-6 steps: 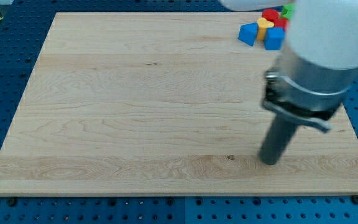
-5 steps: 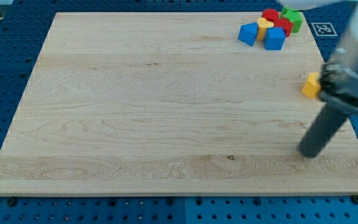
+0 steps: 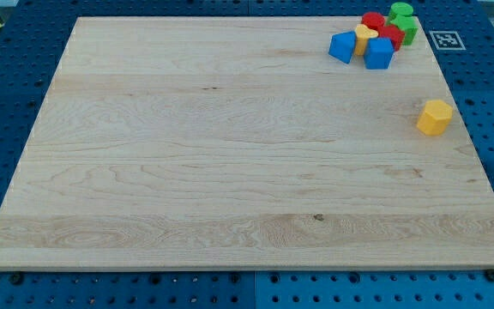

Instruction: Point at green circle

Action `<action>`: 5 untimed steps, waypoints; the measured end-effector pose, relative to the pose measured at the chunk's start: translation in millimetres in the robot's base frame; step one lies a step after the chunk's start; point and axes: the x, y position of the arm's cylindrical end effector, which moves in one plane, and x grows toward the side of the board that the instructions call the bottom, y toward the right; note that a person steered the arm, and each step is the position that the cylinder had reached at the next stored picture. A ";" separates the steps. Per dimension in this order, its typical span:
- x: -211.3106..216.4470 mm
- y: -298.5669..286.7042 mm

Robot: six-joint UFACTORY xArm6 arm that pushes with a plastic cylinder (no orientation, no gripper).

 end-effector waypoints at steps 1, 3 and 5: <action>-30.3 -0.1; -178.2 -8.8; -232.3 -31.0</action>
